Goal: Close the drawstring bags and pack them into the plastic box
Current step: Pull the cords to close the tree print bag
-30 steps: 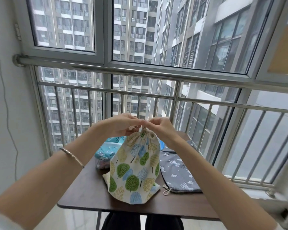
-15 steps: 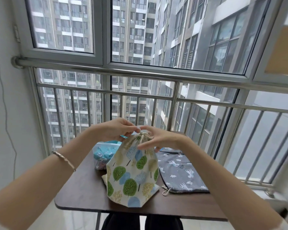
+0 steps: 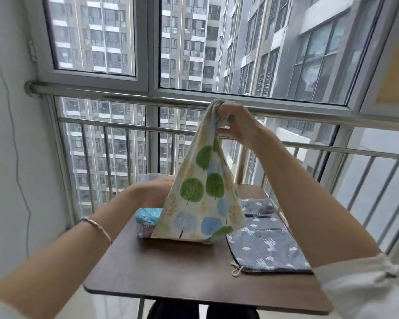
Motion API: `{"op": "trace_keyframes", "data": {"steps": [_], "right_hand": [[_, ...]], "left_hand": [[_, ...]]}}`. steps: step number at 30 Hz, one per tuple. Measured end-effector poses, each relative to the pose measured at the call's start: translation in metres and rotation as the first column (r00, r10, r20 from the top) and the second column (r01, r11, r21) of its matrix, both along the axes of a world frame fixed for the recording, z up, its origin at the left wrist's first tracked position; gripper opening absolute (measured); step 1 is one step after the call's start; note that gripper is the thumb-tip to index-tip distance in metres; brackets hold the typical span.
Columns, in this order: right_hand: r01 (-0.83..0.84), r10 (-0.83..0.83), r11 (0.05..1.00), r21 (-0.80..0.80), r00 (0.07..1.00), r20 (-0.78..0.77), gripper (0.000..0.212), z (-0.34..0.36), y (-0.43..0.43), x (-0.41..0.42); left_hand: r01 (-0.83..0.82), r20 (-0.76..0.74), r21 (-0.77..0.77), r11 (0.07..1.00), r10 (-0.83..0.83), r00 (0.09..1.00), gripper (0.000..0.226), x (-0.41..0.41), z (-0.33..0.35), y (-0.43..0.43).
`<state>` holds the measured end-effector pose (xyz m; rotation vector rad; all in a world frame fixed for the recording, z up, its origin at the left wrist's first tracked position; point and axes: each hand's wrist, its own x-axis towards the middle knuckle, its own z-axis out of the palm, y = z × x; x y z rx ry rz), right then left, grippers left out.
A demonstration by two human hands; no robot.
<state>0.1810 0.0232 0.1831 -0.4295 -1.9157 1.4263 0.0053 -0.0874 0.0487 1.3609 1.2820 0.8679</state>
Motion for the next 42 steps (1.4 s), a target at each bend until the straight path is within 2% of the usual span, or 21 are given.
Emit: {"op": "trace_keyframes", "data": {"steps": [3, 6, 8, 10, 12, 15, 16, 18, 19, 21, 24, 28, 30, 32, 34, 35, 36, 38, 39, 41, 42], "right_hand": [[-0.046, 0.025, 0.993, -0.108, 0.981, -0.191, 0.004, 0.011, 0.012, -0.011], [-0.118, 0.055, 0.979, -0.167, 0.937, -0.344, 0.009, 0.018, 0.017, -0.022], [-0.178, 0.092, 0.968, -0.178, 0.908, -0.41, 0.008, 0.02, 0.025, -0.028], [-0.254, 0.189, 0.962, -0.104, 0.888, -0.42, 0.011, 0.022, 0.038, -0.025], [-0.266, 0.248, 0.964, -0.013, 0.912, -0.327, 0.015, 0.02, 0.057, -0.009], [-0.049, 0.05, 0.999, 0.019, 0.996, -0.069, 0.027, 0.002, 0.09, 0.023], [0.036, -0.04, 0.998, 0.06, 0.996, 0.078, 0.032, -0.008, 0.098, 0.031], [0.121, -0.204, 0.967, 0.222, 0.892, 0.402, 0.036, -0.034, 0.107, 0.038], [0.103, -0.253, 0.949, 0.296, 0.812, 0.527, 0.037, -0.049, 0.11, 0.037], [0.025, -0.285, 0.932, 0.362, 0.667, 0.689, 0.037, -0.078, 0.11, 0.03], [-0.102, -0.315, 0.904, 0.416, 0.5, 0.807, 0.032, -0.115, 0.107, 0.016], [-0.169, -0.31, 0.897, 0.408, 0.418, 0.854, 0.013, -0.137, 0.099, 0.002], [-0.159, -0.374, 0.872, 0.463, 0.394, 0.84, 0.031, -0.137, 0.097, -0.007], [-0.237, -0.528, 0.758, 0.607, 0.323, 0.785, 0.041, -0.136, 0.092, -0.019], [-0.351, -0.622, 0.651, 0.672, 0.26, 0.738, 0.032, -0.137, 0.081, -0.033], [-0.4, -0.617, 0.642, 0.654, 0.238, 0.75, 0.023, -0.139, 0.074, -0.039], [-0.434, -0.603, 0.649, 0.625, 0.207, 0.77, 0.016, -0.143, 0.068, -0.045], [-0.501, -0.612, 0.635, 0.588, 0.139, 0.779, 0.006, -0.151, 0.062, -0.054], [-0.536, -0.628, 0.614, 0.58, 0.113, 0.77, 0.004, -0.156, 0.057, -0.059], [-0.574, -0.655, 0.586, 0.572, 0.079, 0.751, 0.01, -0.162, 0.056, -0.065], [-0.581, -0.662, 0.58, 0.571, 0.074, 0.746, 0.017, -0.166, 0.059, -0.068]], "left_hand": [[0.043, 0.093, -0.02, 0.999, -0.041, 0.995, 0.02, 0.005, -0.003, 0.002], [0.13, 0.265, -0.052, 0.99, -0.112, 0.958, 0.027, 0.0, -0.007, 0.009], [0.143, 0.466, -0.102, 0.984, -0.079, 0.881, 0.036, -0.007, -0.009, 0.019], [0.038, 0.547, -0.103, 0.994, 0.025, 0.837, 0.026, -0.016, -0.01, 0.033], [-0.111, 0.484, -0.037, 0.993, 0.114, 0.867, 0.028, -0.032, -0.007, 0.045], [-0.214, 0.313, -0.014, 0.977, 0.208, 0.927, 0.042, -0.07, -0.005, 0.057], [-0.262, 0.212, -0.027, 0.965, 0.261, 0.942, 0.048, -0.08, -0.004, 0.059], [-0.347, -0.094, -0.005, 0.938, 0.345, 0.934, 0.055, -0.095, -0.01, 0.065], [-0.359, -0.271, 0.042, 0.933, 0.356, 0.894, 0.056, -0.1, -0.016, 0.069], [-0.311, -0.568, 0.145, 0.939, 0.336, 0.751, 0.058, -0.103, -0.027, 0.073], [-0.208, -0.825, 0.15, 0.967, 0.238, 0.513, 0.062, -0.096, -0.033, 0.076], [-0.097, -0.951, -0.026, 0.995, 0.005, 0.308, 0.057, -0.086, -0.036, 0.077], [-0.032, -0.977, -0.036, 0.999, -0.029, 0.212, 0.049, -0.086, -0.038, 0.079], [0.019, -0.99, 0.045, 0.999, 0.042, 0.133, 0.045, -0.082, -0.037, 0.083], [0.09, -0.993, 0.041, 0.995, 0.03, 0.113, 0.041, -0.073, -0.035, 0.091], [0.107, -0.994, -0.019, 0.994, -0.03, 0.102, 0.044, -0.069, -0.037, 0.095], [0.099, -0.99, -0.113, 0.989, -0.121, 0.071, 0.053, -0.067, -0.04, 0.099], [0.021, -0.965, -0.259, 0.966, -0.258, -0.056, 0.074, -0.069, -0.048, 0.107], [-0.013, -0.945, -0.308, 0.951, -0.308, -0.11, 0.076, -0.072, -0.052, 0.109], [-0.079, -0.919, -0.371, 0.925, -0.378, -0.112, 0.068, -0.08, -0.062, 0.115], [-0.118, -0.911, -0.397, 0.91, -0.407, -0.074, 0.064, -0.084, -0.066, 0.116]]}}
